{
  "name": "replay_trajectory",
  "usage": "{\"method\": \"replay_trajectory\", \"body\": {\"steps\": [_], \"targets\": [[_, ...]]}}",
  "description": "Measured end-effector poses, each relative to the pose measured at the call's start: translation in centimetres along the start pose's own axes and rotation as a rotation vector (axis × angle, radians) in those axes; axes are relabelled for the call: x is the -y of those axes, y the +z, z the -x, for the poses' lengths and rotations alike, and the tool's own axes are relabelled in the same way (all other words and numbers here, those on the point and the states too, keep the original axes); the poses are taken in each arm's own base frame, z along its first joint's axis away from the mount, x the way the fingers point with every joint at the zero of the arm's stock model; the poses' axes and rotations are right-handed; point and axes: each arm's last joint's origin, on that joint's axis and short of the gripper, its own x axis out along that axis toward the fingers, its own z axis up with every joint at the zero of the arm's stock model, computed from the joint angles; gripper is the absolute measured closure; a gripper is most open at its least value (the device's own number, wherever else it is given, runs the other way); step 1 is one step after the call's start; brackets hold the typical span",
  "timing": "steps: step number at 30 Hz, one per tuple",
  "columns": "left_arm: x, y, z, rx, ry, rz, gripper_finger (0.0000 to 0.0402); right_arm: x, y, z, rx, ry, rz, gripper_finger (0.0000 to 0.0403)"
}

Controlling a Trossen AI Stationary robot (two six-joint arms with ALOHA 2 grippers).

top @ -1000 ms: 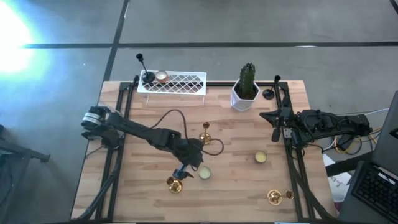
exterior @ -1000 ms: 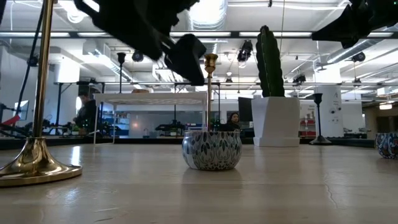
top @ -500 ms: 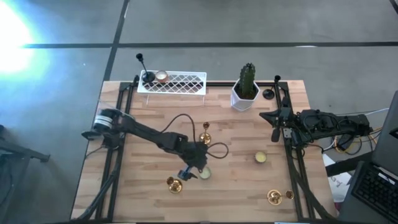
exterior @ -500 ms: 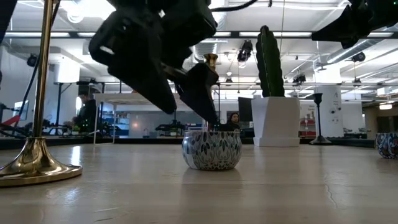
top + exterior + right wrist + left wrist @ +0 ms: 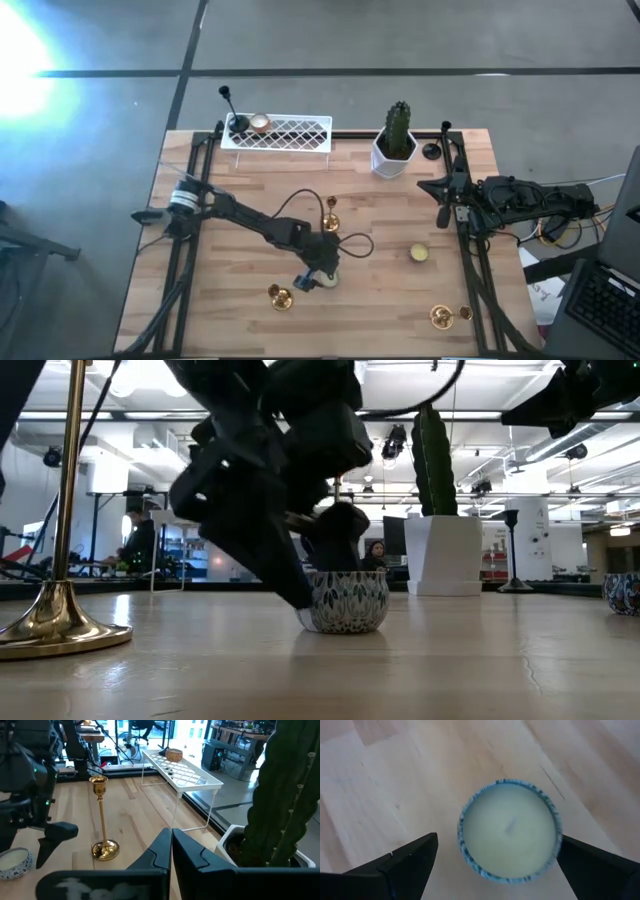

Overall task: Pick & Place candle stick holders
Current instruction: Put the blue scented candle on the shelf

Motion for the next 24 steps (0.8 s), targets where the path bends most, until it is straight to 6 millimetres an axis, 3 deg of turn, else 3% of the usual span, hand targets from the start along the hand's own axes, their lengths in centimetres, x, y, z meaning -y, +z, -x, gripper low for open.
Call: {"method": "replay_trajectory", "body": {"steps": [7,24], "targets": [[-0.17,-0.36,-0.94,-0.016,-0.005,0.004,0.0005,0.00,0.00,0.00,0.000,0.000,-0.002,0.0394],[-0.08,0.18,-1.17,0.057,-0.055,0.019,0.0005,0.00,0.00,0.00,0.000,0.000,-0.002,0.0394]]}}
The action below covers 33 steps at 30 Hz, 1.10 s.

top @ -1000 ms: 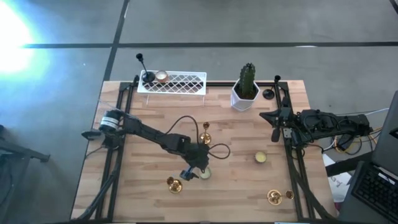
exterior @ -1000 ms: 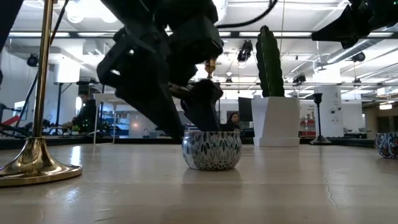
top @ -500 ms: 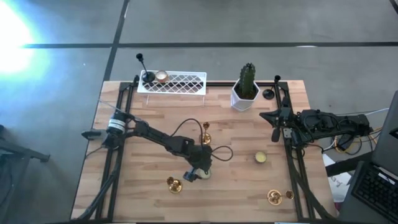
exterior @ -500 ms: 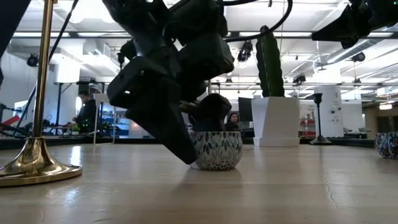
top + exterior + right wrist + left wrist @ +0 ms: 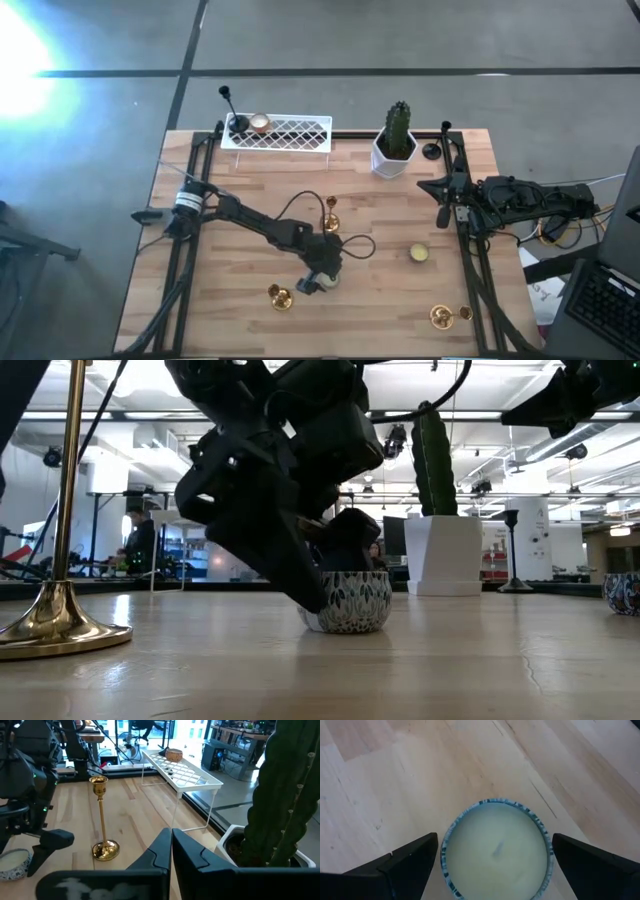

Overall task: Pick & Place candle stick holders
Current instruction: Put the blue scented candle on the shelf

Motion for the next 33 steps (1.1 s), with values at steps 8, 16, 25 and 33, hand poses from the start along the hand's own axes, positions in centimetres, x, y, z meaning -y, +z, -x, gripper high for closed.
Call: {"method": "replay_trajectory", "body": {"steps": [8,16,25,33], "targets": [[-0.09,-0.12,-0.32,0.006,0.003,-0.001,0.0005,0.00,0.00,0.00,0.000,0.000,0.000,0.0394],[-0.14,-0.12,-0.35,0.010,0.020,0.005,0.0036,0.00,0.00,0.00,0.000,0.000,0.002,0.0394],[-0.13,-0.11,-0.35,0.011,0.020,0.046,0.0101,0.00,0.00,0.01,0.000,0.000,0.002,0.0394],[-0.05,-0.10,0.03,-0.004,0.017,0.103,0.0101,0.00,0.00,0.01,0.000,0.000,0.002,0.0394]]}}
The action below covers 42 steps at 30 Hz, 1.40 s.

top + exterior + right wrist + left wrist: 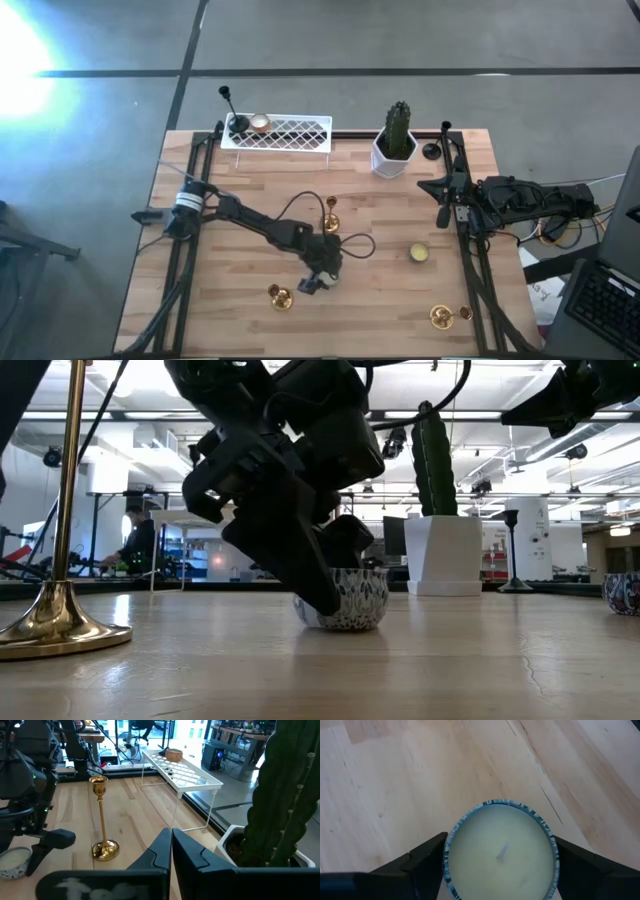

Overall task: Pick & Place candle stick holders
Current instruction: Put the blue scented candle on the shelf

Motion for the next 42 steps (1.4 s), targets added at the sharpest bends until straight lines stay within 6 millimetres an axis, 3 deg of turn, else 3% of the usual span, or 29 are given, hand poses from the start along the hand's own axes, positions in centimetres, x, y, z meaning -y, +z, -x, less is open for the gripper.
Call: {"method": "replay_trajectory", "body": {"steps": [4,12,19,27,31,36,42], "targets": [[0.0,0.5,1.3,-0.018,0.006,0.047,0.0101,0.0,0.0,0.0,0.000,0.000,0.000,0.0394],[0.7,3.2,6.3,-0.023,0.038,0.106,0.0101,0.0,0.0,0.0,0.000,0.000,0.000,0.0394],[1.9,4.7,12.8,-0.002,0.168,0.127,0.0101,-0.1,0.0,-0.1,-0.006,0.000,0.001,0.0394],[1.9,4.5,21.2,0.091,0.415,0.206,0.0101,-0.1,0.0,-0.2,-0.013,-0.001,0.006,0.0394],[0.1,3.8,24.9,0.142,0.548,0.288,0.0101,-0.1,-0.1,-0.2,-0.013,-0.001,0.007,0.0394],[-3.9,2.5,28.8,0.202,0.689,0.421,0.0101,-0.1,-0.1,-0.2,-0.013,-0.001,0.006,0.0394],[-8.9,0.7,31.6,0.263,0.838,0.577,0.0101,-0.1,-0.1,-0.2,-0.013,-0.001,0.006,0.0394]]}}
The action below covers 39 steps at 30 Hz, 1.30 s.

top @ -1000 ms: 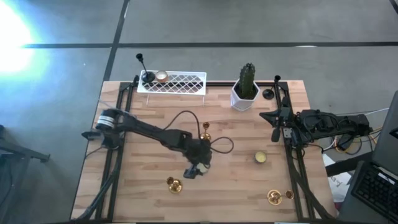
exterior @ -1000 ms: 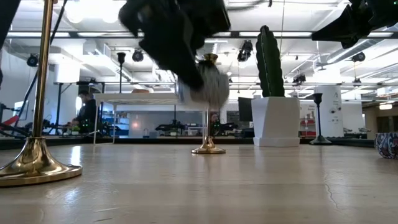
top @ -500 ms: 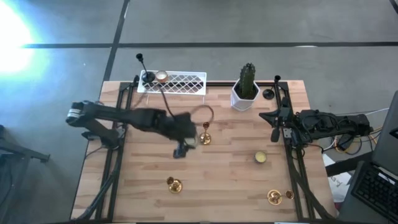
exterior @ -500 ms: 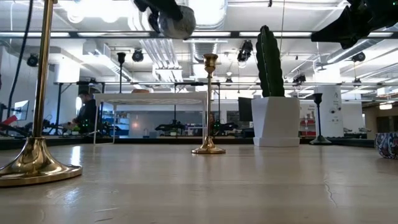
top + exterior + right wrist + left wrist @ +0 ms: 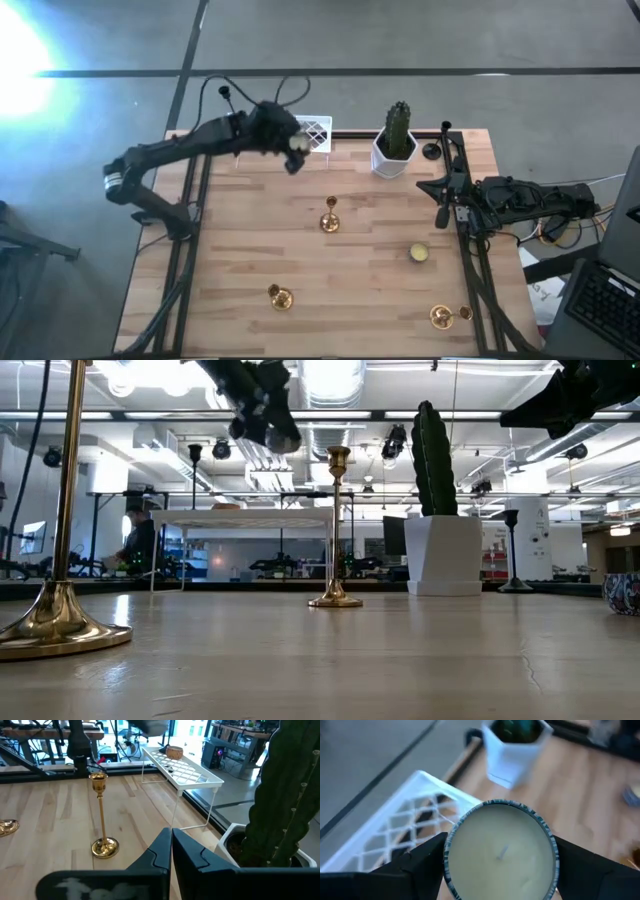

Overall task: Pick & Place candle stick holders
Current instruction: Put the blue scented candle on the shelf

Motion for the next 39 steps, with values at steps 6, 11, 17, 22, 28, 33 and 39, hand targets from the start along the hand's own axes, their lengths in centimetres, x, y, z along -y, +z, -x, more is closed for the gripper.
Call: {"method": "replay_trajectory", "body": {"steps": [6,11,17,22,28,33,39], "targets": [[-2.7,1.0,-1.9,0.069,0.069,0.114,0.0101,0.0,0.0,0.0,0.000,0.000,0.002,0.0394],[-4.1,1.9,-3.8,-0.008,0.063,0.036,0.0101,0.0,0.0,0.0,0.000,0.000,0.001,0.0394],[-6.0,2.8,-5.0,-0.319,0.043,-0.145,0.0101,0.0,0.0,0.0,0.000,0.000,0.000,0.0394],[-7.2,4.0,-5.3,-0.404,0.006,-0.302,0.0101,0.0,0.0,0.0,0.000,0.000,0.000,0.0394],[-8.0,4.3,-5.2,-0.401,-0.037,-0.412,0.0101,0.0,0.0,0.0,0.000,0.000,0.002,0.0394],[-9.7,3.6,-5.0,-0.423,-0.079,-0.354,0.0101,0.0,0.0,0.0,0.000,0.000,0.001,0.0394],[-12.5,2.4,-5.1,-0.444,-0.090,-0.265,0.0101,0.0,0.0,0.0,0.000,0.000,-0.001,0.0394]]}}
